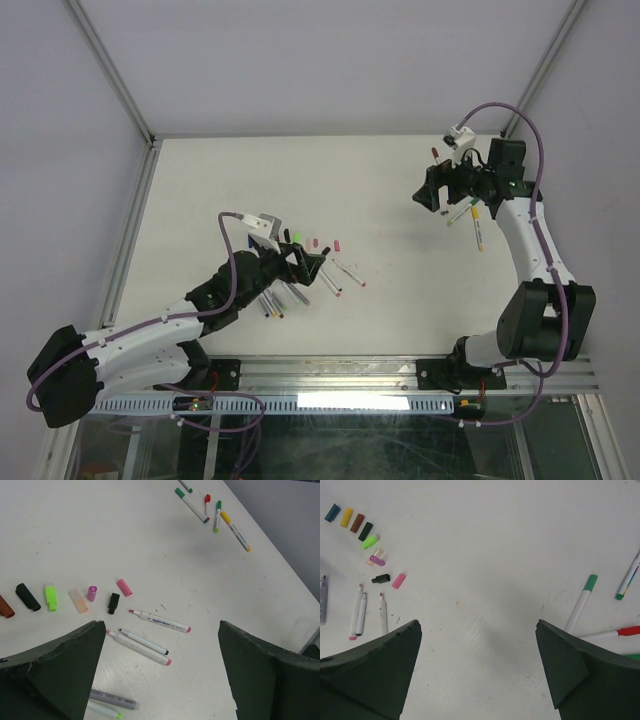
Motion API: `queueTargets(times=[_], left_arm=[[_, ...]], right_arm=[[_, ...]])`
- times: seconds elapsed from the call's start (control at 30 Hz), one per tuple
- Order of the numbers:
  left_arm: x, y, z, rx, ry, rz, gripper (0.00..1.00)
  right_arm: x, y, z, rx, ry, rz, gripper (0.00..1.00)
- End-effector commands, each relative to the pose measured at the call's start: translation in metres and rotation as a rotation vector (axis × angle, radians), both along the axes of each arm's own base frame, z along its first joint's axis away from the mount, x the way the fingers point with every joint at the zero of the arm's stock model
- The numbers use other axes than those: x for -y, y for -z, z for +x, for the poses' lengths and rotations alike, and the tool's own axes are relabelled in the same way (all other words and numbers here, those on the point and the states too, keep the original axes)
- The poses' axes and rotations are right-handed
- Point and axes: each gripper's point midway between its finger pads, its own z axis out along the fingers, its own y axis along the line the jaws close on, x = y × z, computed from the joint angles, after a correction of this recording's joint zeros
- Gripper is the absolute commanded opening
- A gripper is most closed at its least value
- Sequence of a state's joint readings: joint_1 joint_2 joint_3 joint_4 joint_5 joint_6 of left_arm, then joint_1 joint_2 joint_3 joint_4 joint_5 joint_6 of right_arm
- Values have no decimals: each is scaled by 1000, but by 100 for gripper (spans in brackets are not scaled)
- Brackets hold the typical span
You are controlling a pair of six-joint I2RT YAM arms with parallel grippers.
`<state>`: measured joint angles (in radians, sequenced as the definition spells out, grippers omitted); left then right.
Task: Open the pen caps
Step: Pick up the pen from the center of the board.
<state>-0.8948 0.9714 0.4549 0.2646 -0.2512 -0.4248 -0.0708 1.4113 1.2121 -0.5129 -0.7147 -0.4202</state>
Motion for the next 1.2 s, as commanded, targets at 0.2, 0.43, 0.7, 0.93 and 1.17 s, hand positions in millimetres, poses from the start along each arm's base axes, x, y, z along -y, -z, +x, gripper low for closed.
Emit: queueTargets(times=[0.2,0.43,0.7,0.93,1.17], left_arm=[[-6,-19,-3,73,6,-77,99],[-7,-12,0,66,-12,-67,99],[-8,-9,3,65,-23,-52,99],[-6,-12,2,61,-13,-69,99],[-6,-14,0,62,-9,-73,99]], right_arm=[[26,32,53,-72,119,-74,93],[58,84,60,-215,224,-223,89],[80,114,69,-285,322,-304,89],[84,132,81,-353,347,-316,86],[87,146,99,-367,346,-368,71]])
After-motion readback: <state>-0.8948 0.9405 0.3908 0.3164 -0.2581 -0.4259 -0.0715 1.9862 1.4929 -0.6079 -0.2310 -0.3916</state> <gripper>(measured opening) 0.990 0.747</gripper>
